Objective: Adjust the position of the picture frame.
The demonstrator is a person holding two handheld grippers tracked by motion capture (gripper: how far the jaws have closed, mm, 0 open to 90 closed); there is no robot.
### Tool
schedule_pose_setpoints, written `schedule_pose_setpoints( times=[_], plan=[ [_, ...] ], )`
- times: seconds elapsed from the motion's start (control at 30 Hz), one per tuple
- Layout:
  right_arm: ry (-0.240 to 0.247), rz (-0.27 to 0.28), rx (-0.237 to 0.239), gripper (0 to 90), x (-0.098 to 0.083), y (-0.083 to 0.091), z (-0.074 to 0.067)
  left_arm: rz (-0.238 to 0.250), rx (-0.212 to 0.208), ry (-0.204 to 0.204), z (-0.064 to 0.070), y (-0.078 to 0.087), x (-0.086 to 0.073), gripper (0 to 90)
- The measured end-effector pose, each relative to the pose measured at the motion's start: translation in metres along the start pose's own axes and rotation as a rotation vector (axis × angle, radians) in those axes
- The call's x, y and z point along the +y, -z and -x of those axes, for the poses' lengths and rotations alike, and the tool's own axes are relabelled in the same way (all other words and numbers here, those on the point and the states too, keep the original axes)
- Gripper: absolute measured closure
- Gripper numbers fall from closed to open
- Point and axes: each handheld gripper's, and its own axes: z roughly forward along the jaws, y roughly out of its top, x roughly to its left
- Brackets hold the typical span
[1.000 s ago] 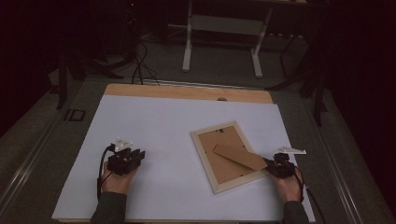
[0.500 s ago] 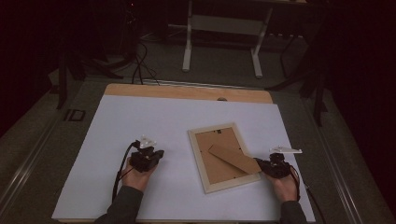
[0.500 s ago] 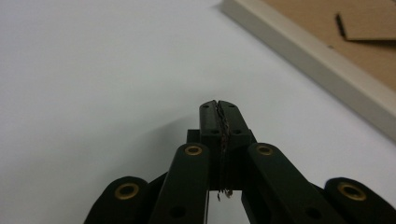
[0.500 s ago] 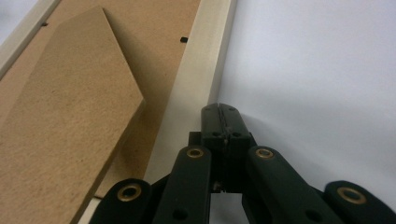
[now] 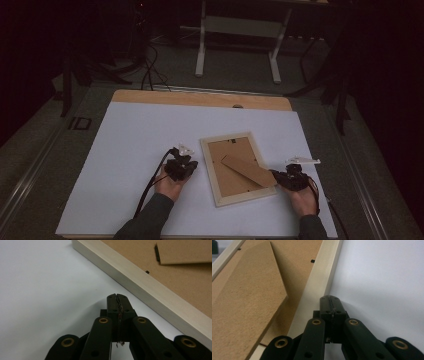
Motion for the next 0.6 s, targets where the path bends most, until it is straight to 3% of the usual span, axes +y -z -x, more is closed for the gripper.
schedule_pose_setpoints(
  times=[0.27, 0.43, 0.6],
  plan=[
    [0.024, -0.013, 0.022, 90.0, 0.001, -0.003, -0.005, -0.048, 0.018, -0.074, 0.015, -0.009, 0.006, 90.0],
    [0.031, -0.014, 0.024, 90.0, 0.001, -0.005, -0.006, -0.053, 0.004, -0.060, 0.012, -0.010, 0.008, 90.0],
    [0.040, -0.028, 0.030, 90.0, 0.002, -0.005, -0.009, -0.056, 0.030, -0.044, 0.009, -0.014, 0.014, 90.0]
  ],
)
